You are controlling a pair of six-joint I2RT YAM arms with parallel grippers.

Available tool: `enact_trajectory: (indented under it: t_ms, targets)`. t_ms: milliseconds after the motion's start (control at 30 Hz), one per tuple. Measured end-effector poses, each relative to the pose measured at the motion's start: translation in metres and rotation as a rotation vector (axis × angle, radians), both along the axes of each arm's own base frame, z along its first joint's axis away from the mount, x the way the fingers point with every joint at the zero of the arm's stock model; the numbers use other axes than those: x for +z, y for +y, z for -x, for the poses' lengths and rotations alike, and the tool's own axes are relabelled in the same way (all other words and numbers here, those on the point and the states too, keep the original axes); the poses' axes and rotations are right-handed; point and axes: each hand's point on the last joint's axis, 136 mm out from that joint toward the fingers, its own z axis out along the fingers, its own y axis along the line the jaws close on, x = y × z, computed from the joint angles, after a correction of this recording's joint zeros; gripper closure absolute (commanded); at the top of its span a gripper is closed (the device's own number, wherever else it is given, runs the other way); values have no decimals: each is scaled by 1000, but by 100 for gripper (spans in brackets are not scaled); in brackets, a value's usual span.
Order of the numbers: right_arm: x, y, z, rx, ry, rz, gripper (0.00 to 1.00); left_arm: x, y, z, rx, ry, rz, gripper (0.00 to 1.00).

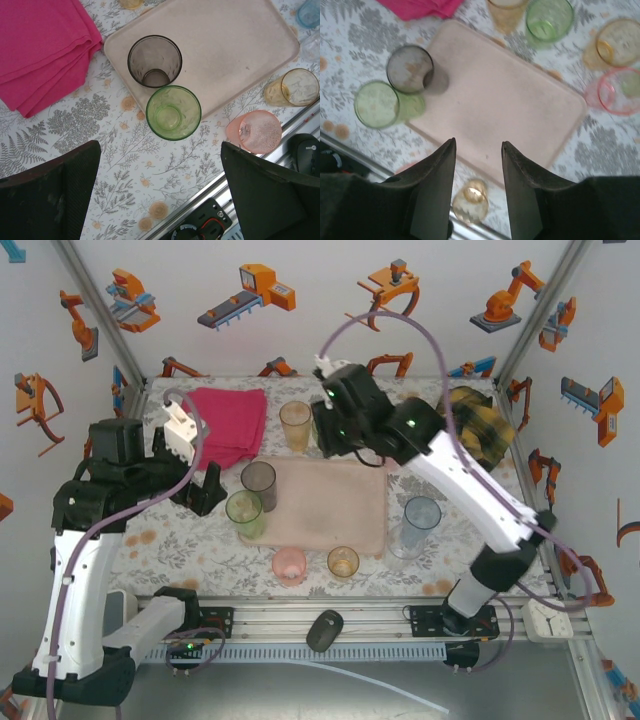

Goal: Place the glasses into the tray

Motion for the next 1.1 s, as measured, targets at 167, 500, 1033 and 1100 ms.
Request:
enact_trajectory:
  t_ms: [167,500,1033,1100]
  targets:
    - [-27,-65,35,-104,29,21,58,-10,2,0,6,21,-12,3]
    - [-35,-169,92,-316,17,-54,55,-17,5,-1,35,40,-3,3]
    - [-79,-231,133,-497,125,-28,53,-15,5,8,55,37,56,3]
    - [-82,-237,136,-520,134,-6,50,-15,6,7,61,43,61,3]
